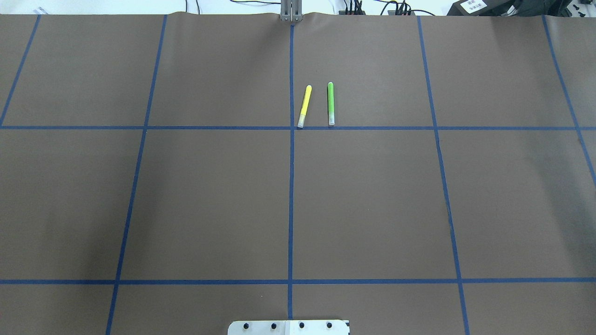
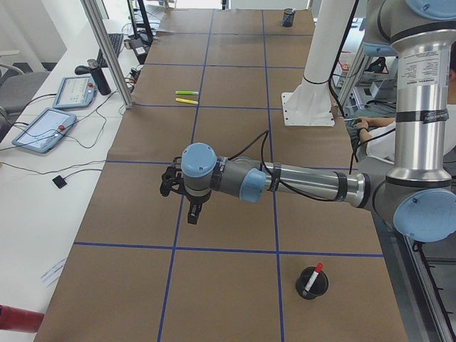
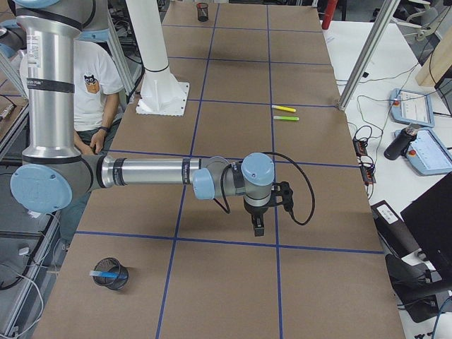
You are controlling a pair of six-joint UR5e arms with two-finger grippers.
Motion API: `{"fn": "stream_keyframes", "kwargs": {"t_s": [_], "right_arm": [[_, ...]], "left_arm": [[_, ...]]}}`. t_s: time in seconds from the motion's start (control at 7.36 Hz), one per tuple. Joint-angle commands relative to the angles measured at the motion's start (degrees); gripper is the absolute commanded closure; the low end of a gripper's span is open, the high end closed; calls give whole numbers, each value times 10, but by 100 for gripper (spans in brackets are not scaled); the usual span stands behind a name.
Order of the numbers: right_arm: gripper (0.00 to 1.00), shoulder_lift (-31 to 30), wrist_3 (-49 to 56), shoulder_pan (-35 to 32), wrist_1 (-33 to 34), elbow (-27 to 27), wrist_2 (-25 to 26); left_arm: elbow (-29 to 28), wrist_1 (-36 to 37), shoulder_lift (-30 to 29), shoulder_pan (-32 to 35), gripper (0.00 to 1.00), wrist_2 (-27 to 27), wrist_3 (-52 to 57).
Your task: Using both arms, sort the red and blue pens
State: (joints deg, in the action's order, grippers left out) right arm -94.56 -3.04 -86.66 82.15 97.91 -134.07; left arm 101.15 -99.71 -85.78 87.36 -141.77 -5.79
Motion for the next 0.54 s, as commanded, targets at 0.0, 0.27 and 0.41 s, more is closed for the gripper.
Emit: {"fn": "stream_keyframes", "kwargs": {"t_s": [0.0, 0.27, 0.41], "right_arm": [[0, -25, -19, 0, -1, 47, 18], [0, -26, -24, 1, -1, 49, 19], [0, -26, -33, 3, -1, 49, 18]], "left_arm": [[3, 0, 6, 2, 0, 0, 1], [3, 0, 7, 2, 0, 1, 2], [3, 0, 8, 2, 0, 1, 2]]}}
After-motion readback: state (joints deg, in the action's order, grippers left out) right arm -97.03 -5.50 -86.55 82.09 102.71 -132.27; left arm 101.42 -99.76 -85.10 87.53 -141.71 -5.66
